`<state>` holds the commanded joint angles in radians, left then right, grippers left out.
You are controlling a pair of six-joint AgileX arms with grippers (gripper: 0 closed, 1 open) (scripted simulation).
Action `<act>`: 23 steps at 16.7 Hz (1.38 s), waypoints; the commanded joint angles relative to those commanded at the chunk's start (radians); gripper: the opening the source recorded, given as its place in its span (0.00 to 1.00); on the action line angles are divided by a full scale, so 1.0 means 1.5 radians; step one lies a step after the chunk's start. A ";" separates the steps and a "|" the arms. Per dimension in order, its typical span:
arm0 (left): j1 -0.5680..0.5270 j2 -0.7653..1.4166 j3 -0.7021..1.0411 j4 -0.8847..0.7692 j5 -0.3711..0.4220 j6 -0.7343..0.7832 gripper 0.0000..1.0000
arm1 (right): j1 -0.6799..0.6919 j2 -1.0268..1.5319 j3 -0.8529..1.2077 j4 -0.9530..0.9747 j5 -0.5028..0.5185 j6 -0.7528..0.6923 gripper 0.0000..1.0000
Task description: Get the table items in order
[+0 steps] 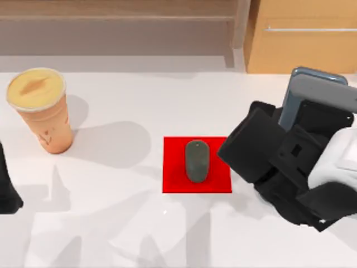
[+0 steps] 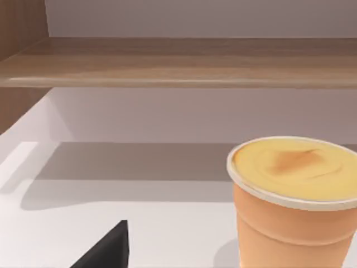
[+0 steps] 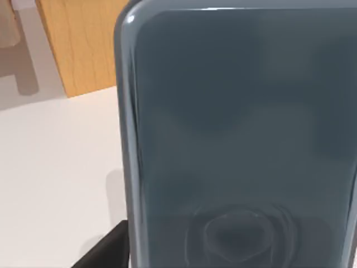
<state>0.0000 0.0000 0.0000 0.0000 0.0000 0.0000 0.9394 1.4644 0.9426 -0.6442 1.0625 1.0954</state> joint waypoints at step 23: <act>0.000 0.000 0.000 0.000 0.000 0.000 1.00 | -0.409 -0.736 -0.454 0.380 -0.526 -0.553 1.00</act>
<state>0.0000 0.0000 0.0000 0.0000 0.0000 0.0000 0.3253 0.3599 0.2615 -0.0745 0.2742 0.2653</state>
